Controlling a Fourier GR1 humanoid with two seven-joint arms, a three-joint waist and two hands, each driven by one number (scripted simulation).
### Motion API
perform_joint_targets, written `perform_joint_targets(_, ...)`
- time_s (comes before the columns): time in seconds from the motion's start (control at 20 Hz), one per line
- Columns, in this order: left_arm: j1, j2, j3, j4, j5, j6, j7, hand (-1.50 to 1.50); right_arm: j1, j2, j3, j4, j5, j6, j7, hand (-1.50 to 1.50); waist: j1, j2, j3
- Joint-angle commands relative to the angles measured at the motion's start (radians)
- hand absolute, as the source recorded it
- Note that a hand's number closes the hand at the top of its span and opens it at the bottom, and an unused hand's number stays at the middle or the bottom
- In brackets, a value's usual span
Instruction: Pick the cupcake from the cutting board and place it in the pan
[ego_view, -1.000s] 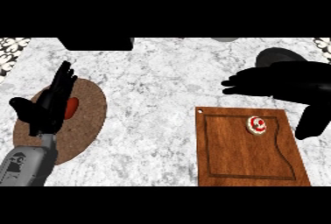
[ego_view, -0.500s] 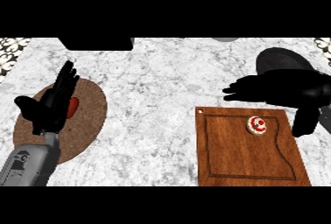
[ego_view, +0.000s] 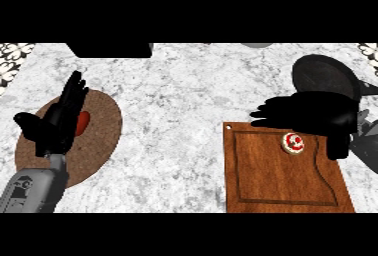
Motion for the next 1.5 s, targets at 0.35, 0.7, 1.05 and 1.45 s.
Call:
perform_joint_targets(0.35,0.097,-0.02,0.009,-0.088,-0.027,-0.017,-0.019,0.0,0.002,0.04,-0.005,0.04,0.212,0.035,-0.061,-1.5,0.003,-0.002,0.0)
perform_joint_targets(0.7,0.011,-0.032,0.046,-0.009,-0.018,-0.04,0.019,0.0,0.052,0.134,0.008,0.067,0.314,0.029,-0.058,-1.5,-0.003,-0.001,0.0)
perform_joint_targets(1.05,-0.043,-0.031,0.063,0.011,-0.033,-0.055,0.033,0.0,0.096,0.138,0.016,0.118,0.441,-0.029,-0.09,-1.5,-0.006,0.0,0.0)
perform_joint_targets(1.45,-0.002,-0.041,0.07,-0.029,-0.041,-0.065,0.049,0.0,0.112,0.199,0.034,0.171,0.526,-0.017,-0.13,1.5,-0.003,-0.002,0.0)
